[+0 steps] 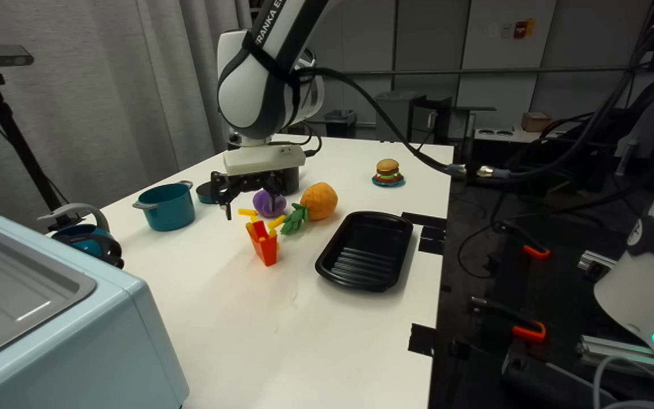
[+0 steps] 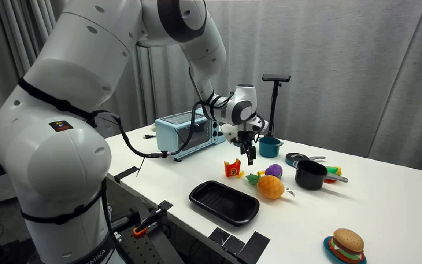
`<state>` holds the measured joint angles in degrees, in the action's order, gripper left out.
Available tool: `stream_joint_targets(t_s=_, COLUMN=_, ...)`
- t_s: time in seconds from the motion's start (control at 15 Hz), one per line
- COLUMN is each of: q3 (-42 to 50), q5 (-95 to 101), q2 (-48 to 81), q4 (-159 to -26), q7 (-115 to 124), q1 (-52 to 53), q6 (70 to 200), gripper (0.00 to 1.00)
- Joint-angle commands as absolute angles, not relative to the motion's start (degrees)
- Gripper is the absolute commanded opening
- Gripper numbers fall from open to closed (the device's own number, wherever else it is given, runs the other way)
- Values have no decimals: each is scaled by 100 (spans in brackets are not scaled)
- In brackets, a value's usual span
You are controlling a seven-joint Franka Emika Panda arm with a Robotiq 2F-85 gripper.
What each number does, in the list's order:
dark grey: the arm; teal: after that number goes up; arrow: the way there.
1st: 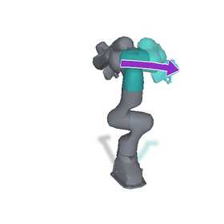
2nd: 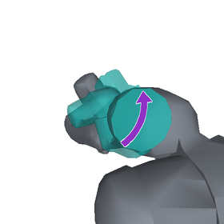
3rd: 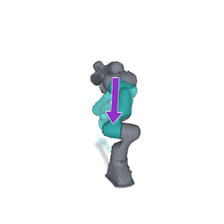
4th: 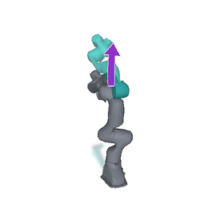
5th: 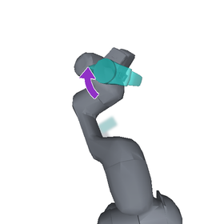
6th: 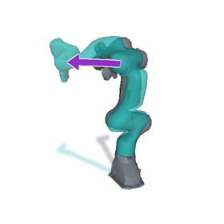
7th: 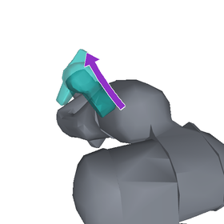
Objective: Remove three yellow objects from the orange bowl
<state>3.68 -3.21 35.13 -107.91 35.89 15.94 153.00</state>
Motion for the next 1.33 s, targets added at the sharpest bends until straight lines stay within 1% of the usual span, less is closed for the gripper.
stream_joint_targets(t_s=0.0, q3=393, q5=-365, q2=3317, q4=-10805, q7=3637, q1=1582, q6=15202, gripper=100)
stream_joint_targets(t_s=1.27, q3=77, q5=-420, q2=3101, q4=-11131, q7=3554, q1=1620, q6=15193, gripper=100)
